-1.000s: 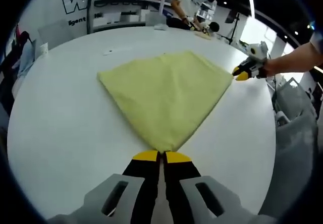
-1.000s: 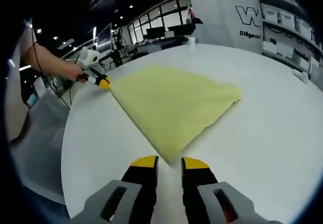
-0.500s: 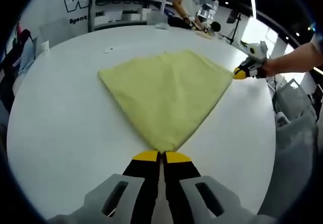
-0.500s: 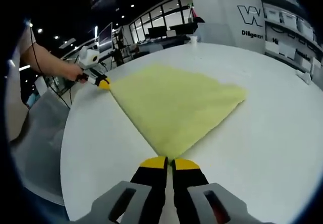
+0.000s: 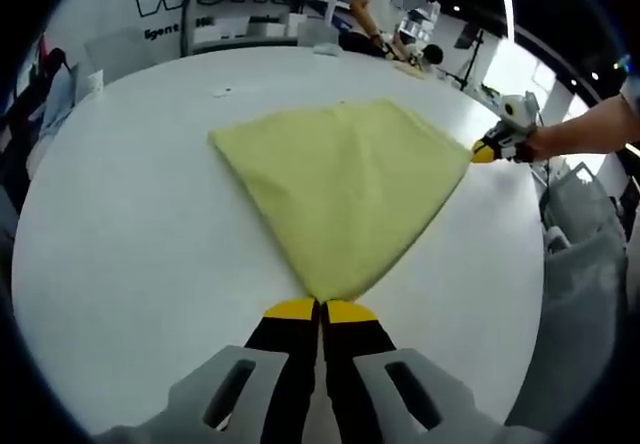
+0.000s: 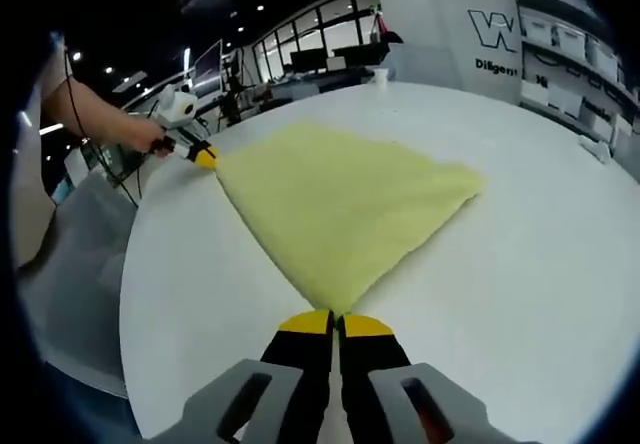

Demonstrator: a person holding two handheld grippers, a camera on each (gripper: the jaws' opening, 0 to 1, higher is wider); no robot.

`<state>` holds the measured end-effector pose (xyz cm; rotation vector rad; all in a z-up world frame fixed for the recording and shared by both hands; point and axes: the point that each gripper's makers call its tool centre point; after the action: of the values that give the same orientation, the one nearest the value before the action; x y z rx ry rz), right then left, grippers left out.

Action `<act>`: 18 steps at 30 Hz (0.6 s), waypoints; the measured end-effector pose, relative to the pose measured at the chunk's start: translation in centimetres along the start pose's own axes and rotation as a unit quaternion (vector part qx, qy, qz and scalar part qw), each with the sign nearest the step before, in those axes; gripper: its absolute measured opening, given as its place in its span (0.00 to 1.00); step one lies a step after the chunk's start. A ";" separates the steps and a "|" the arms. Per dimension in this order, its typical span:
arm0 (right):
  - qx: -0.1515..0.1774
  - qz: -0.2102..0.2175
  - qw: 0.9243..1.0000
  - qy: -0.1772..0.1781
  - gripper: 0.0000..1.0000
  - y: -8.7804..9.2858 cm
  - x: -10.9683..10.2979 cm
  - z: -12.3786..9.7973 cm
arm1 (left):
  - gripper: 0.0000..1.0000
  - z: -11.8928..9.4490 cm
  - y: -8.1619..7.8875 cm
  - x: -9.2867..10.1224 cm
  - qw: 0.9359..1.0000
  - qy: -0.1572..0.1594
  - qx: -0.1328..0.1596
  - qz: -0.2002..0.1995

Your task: Fold the garment on the visible template until the final outline fits inside the template.

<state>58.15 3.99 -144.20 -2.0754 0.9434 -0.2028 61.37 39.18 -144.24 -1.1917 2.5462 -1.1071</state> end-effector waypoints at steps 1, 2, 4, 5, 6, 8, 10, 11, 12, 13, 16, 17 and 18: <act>0.000 0.000 1.000 0.001 0.00 0.1 -0.2 -0.1 | 0.01 0.0 0.1 0.1 1.000 0.000 -0.001 0.001; 0.000 -0.001 1.000 0.002 0.00 0.1 -0.3 -0.1 | 0.01 -0.1 0.1 0.1 1.000 0.000 -0.002 -0.001; 0.002 -0.004 1.000 0.005 0.00 0.1 -0.5 -0.3 | 0.01 -0.1 0.3 0.3 1.000 0.002 -0.003 -0.002; 0.002 -0.004 1.000 0.006 0.00 0.2 -0.7 -0.5 | 0.01 -0.2 0.4 0.4 1.000 0.002 -0.003 -0.004; 0.001 -0.005 1.000 0.006 0.00 0.3 -0.9 -0.5 | 0.01 -0.3 0.4 0.5 1.000 0.002 -0.004 -0.005; 0.001 -0.006 1.000 0.008 0.00 0.5 -1.1 -0.7 | 0.01 -0.4 0.6 0.7 1.000 0.003 -0.006 -0.008; 0.001 -0.007 1.000 0.010 0.00 0.6 -1.4 -0.8 | 0.01 -0.4 0.8 1.2 1.000 0.006 -0.007 -0.007; 0.001 -0.008 1.000 0.011 0.00 0.6 -1.5 -0.8 | 0.01 -0.5 1.0 1.5 1.000 0.007 -0.009 -0.006; 0.000 -0.010 1.000 0.012 0.00 0.6 -1.5 -0.9 | 0.01 -0.5 1.1 1.6 1.000 0.008 -0.009 -0.006; 0.000 -0.009 1.000 0.014 0.00 0.7 -1.4 -0.9 | 0.01 -0.5 1.2 1.7 1.000 0.007 -0.008 -0.008; -0.002 -0.005 1.000 0.015 0.00 0.7 -1.6 -1.0 | 0.01 -0.8 1.5 1.9 1.000 0.005 -0.005 -0.012; -0.002 -0.005 1.000 0.015 0.00 0.7 -1.6 -1.0 | 0.01 -0.9 1.6 2.0 1.000 0.005 -0.006 -0.014; -0.002 -0.005 1.000 0.014 0.00 0.7 -1.8 -1.1 | 0.01 -0.9 1.7 2.1 1.000 0.004 -0.007 -0.014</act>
<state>56.05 4.27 -143.74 -2.0856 0.9520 -0.2363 58.50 38.91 -144.32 -1.2312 2.5552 -1.1030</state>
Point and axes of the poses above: the point that each gripper's makers call its tool centre point, and the gripper's own axes: z roughly forward along the fingers, x roughly to its right, y roughly out of its underside, and after that the axes turned 1 degree about z, right-handed
